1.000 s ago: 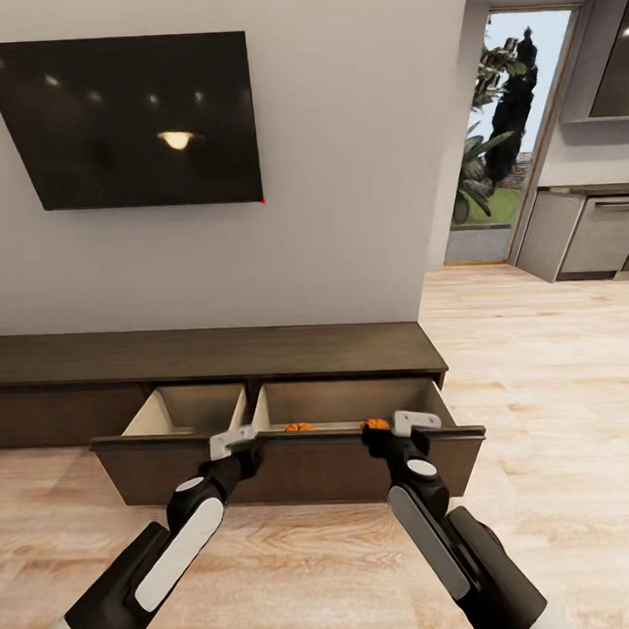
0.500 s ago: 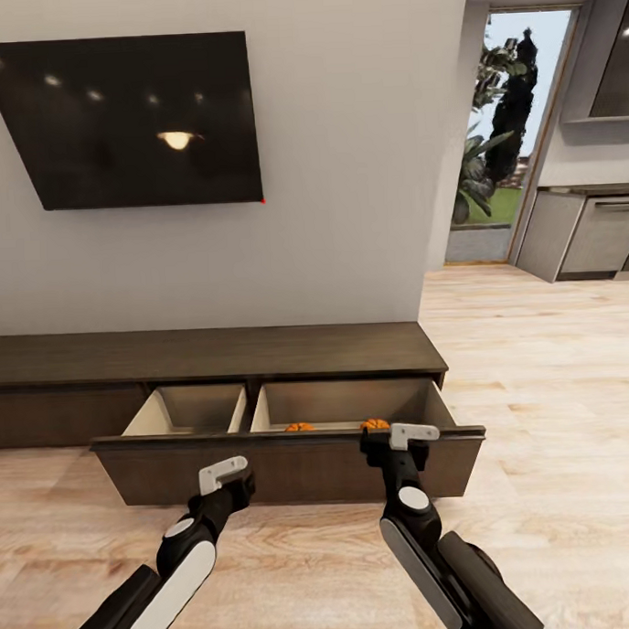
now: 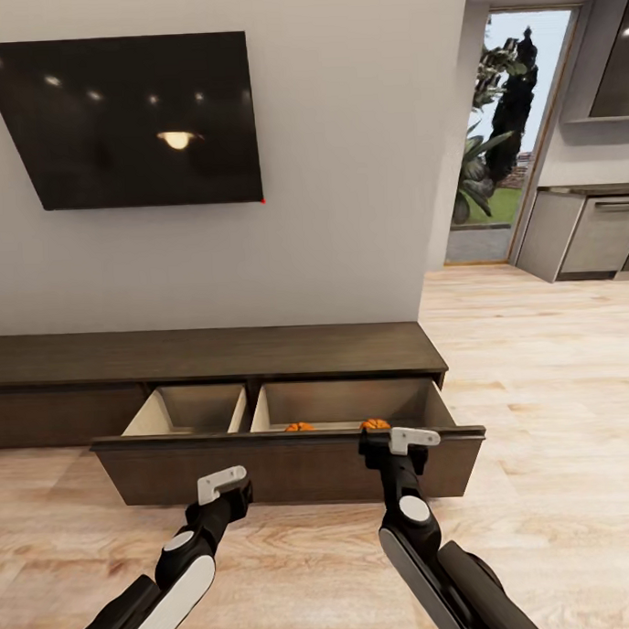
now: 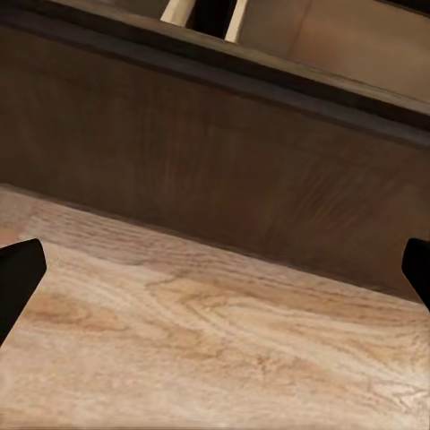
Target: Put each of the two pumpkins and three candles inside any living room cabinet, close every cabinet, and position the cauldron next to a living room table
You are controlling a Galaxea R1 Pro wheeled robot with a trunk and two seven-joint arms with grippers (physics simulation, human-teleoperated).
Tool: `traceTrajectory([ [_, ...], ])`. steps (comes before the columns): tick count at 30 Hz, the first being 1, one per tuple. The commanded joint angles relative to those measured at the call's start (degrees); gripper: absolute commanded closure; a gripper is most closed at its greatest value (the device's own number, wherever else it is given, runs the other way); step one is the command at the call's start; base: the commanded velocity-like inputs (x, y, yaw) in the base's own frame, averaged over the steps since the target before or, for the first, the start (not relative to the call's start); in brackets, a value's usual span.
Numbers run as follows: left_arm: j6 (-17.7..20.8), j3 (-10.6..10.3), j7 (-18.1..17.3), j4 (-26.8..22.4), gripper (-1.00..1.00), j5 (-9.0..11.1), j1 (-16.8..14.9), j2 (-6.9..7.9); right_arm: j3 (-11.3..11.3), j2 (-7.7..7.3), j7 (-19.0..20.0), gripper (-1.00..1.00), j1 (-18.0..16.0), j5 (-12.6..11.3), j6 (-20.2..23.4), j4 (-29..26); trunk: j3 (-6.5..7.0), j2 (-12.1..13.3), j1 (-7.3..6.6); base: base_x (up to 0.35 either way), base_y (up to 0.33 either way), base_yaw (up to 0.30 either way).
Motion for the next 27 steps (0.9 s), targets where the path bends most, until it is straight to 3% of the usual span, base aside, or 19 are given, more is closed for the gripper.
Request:
traceTrajectory([
  [1,0.1,-0.1,0.4,0.0,-1.0,0.2,-0.1,0.04,0.2,-0.08,-0.4,-1.0,0.0,-0.2,0.2,-0.2,-0.06,0.0,-0.01,0.0,0.0,0.0],
  [7,0.1,-0.2,0.6,1.2,-1.0,0.3,-0.1,-0.08,0.2,-0.17,-0.1,-1.0,0.1,0.0,-0.6,2.1,-0.78,-1.6,0.87,0.0,0.0,0.0],
  [8,0.1,-0.2,0.5,2.5,-1.0,0.3,-0.1,-0.23,0.9,-0.07,0.1,-1.0,0.1,1.2,-3.6,4.4,-0.96,-2.0,1.09,0.0,0.0,0.0],
  [12,0.1,-0.3,0.3,5.6,-1.0,0.3,-0.1,-0.4,2.8,0.12,0.2,-1.0,0.1,2.8,-7.1,8.3,-1.67,-3.6,1.97,0.0,0.0,0.0],
  [17,0.0,-0.1,0.2,9.8,-1.0,0.2,-0.1,-1.4,3.4,0.33,0.9,-1.0,0.1,3.4,-8.7,12.7,-2.57,-5.6,3.06,0.0,0.0,0.0],
  [19,0.0,0.0,0.2,12.2,-1.0,0.1,-0.1,-2.14,3.4,0.38,2.8,-1.0,0.1,3.5,-9.0,14.5,-2.93,-6.4,3.5,0.0,0.0,0.0],
  [20,0.0,0.1,0.2,15.5,-1.0,0.0,-0.1,-3.14,3.3,0.44,5.6,-1.0,0.1,3.6,-9.7,16.9,-3.11,-6.8,3.72,0.0,0.0,0.0],
  [22,-0.2,0.2,0.2,20.0,-1.0,0.0,0.0,-4.1,3.2,0.56,7.2,-1.0,-0.1,3.5,-11.8,20.6,-3.47,-7.6,4.16,0.0,0.0,0.0],
  [23,-1.5,0.2,0.1,24.1,-1.0,-0.1,0.0,-5.45,3.2,1.01,8.1,-1.0,-0.4,3.4,-14.3,25.4,-3.65,-8.0,4.38,0.0,0.0,0.0],
  [27,-5.7,0.2,0.1,30.2,-1.0,-0.2,-0.1,-7.94,3.2,1.98,10.1,-1.0,-2.6,3.2,-18.5,34.1,-4.44,-9.0,4.94,0.0,0.0,0.0],
])
